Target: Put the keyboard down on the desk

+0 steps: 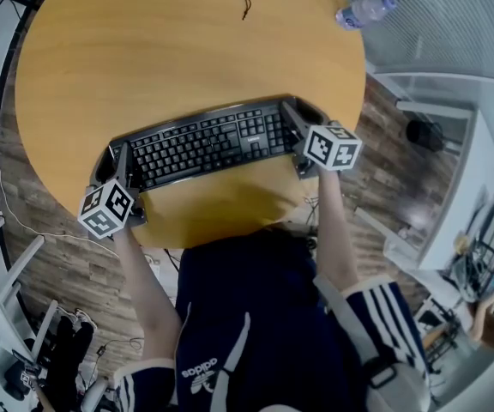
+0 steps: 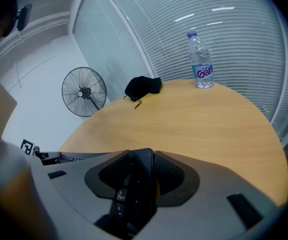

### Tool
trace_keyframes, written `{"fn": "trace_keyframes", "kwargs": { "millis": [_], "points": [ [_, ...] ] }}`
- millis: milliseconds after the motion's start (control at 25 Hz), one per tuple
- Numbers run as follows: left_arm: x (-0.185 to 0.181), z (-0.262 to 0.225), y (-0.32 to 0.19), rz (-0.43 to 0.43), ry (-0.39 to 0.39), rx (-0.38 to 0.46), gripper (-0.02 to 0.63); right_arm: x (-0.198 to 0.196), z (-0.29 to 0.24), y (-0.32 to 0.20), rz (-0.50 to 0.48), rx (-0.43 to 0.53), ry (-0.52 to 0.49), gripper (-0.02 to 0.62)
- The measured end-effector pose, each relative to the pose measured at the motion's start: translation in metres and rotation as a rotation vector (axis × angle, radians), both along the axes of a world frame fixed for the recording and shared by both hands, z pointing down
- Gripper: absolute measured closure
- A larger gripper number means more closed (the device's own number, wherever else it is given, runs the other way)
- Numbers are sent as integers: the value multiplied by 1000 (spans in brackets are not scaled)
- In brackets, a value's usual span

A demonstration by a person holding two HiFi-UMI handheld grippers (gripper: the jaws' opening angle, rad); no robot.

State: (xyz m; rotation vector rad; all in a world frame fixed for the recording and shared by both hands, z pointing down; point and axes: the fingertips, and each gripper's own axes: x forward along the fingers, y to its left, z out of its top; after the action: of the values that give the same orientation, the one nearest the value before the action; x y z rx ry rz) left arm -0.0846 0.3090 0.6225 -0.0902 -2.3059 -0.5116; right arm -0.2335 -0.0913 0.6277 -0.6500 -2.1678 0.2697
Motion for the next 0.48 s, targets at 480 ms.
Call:
{"fn": "trace_keyframes", "kwargs": {
  "millis": [480],
  "points": [
    [-2, 4, 1, 2, 27, -18, 413, -3, 3, 0, 23, 100, -9, 453]
  ]
}}
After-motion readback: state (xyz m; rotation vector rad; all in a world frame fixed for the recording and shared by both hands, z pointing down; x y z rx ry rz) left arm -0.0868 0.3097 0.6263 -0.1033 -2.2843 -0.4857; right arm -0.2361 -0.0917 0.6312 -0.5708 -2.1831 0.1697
